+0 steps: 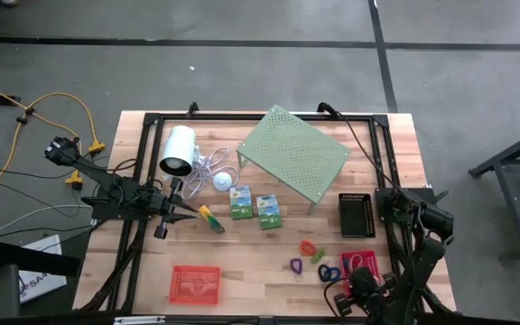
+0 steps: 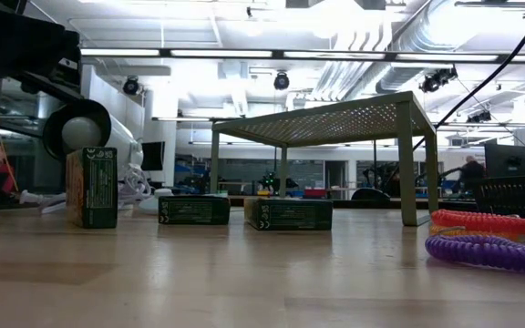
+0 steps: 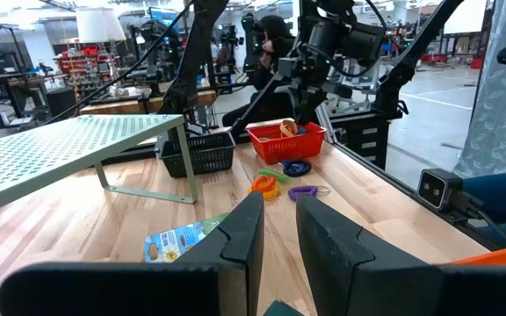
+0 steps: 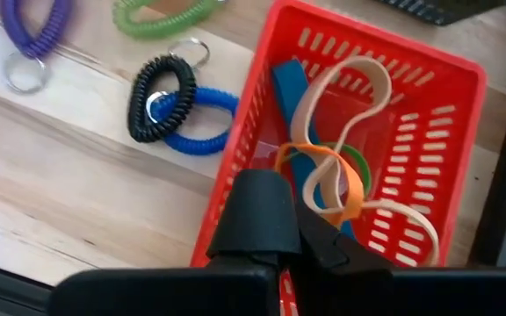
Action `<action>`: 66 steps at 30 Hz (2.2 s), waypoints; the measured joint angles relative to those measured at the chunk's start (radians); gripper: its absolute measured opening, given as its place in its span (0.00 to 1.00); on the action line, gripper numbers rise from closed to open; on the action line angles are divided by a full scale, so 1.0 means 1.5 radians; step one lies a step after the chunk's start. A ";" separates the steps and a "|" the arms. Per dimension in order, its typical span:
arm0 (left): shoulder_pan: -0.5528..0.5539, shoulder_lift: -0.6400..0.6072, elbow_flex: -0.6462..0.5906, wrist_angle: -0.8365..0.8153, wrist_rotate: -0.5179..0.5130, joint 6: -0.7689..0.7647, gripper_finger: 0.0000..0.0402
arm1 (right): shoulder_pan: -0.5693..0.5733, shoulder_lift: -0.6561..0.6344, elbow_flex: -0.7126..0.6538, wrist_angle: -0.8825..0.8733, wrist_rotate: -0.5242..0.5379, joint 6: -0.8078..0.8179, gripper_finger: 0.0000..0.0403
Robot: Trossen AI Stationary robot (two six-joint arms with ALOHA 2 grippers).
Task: Pick & Place Office Desk Supplies
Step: Put the black rubber band into the red bin, then put the left crayon box into the orange bin
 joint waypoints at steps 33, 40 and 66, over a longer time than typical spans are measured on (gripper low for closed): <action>0.000 0.000 0.000 0.000 0.000 0.000 0.16 | -0.001 0.001 0.000 0.008 -0.015 0.003 0.21; 0.000 0.000 0.000 0.000 0.000 0.000 0.16 | -0.003 0.001 0.000 0.021 0.011 -0.002 0.21; 0.000 0.000 0.000 0.000 0.000 0.000 0.16 | -0.105 0.001 0.000 0.103 0.113 -0.342 0.21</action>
